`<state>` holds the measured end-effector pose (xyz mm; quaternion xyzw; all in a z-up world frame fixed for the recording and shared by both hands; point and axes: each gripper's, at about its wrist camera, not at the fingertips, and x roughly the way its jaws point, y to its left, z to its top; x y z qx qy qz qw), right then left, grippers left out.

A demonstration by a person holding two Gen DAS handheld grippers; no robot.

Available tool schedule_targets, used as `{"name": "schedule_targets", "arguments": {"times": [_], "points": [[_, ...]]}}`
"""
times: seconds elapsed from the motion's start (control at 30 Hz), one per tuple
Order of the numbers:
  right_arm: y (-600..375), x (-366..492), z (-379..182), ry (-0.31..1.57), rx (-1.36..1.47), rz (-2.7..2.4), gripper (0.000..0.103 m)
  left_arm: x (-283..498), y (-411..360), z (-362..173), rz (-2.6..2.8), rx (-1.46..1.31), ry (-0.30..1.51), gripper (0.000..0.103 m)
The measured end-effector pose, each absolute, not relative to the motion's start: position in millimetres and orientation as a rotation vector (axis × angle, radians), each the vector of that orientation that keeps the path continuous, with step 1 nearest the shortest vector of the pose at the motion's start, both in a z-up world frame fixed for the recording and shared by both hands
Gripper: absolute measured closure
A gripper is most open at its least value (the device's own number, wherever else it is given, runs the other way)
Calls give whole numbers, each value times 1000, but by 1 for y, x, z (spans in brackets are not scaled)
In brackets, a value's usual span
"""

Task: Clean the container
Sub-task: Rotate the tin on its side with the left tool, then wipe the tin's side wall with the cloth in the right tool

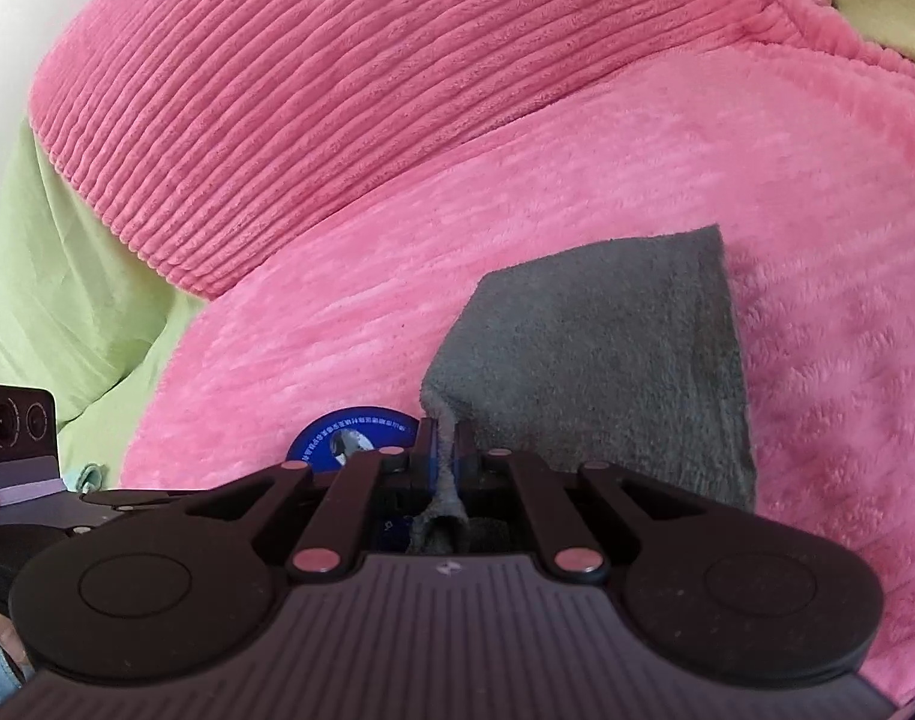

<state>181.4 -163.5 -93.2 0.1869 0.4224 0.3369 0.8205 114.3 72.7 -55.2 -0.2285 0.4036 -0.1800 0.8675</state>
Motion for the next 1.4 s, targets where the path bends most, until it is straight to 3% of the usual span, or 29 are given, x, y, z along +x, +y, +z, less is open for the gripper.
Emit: {"name": "schedule_targets", "arguments": {"times": [0.07,0.13,0.3,0.47,0.57,0.7,1.13,1.4], "points": [[-166,181,-95,904,406,718,101,113,73,-55,-354,-486,835,41],[-167,181,-95,907,416,723,101,116,74,-57,-349,-497,838,54],[-171,179,-95,924,440,724,100,114,73,-56,-351,-430,831,57],[-185,171,-85,909,520,742,99,87,47,-34,-381,-11,790,68],[-194,159,-68,842,575,788,99,70,25,-30,-364,247,764,69],[-185,143,-44,783,544,885,99,62,7,-36,-355,358,750,73],[-165,140,-56,836,464,906,101,70,12,-41,-343,245,719,73],[-182,155,-87,888,775,885,102,67,12,-44,-322,269,700,73]]}}
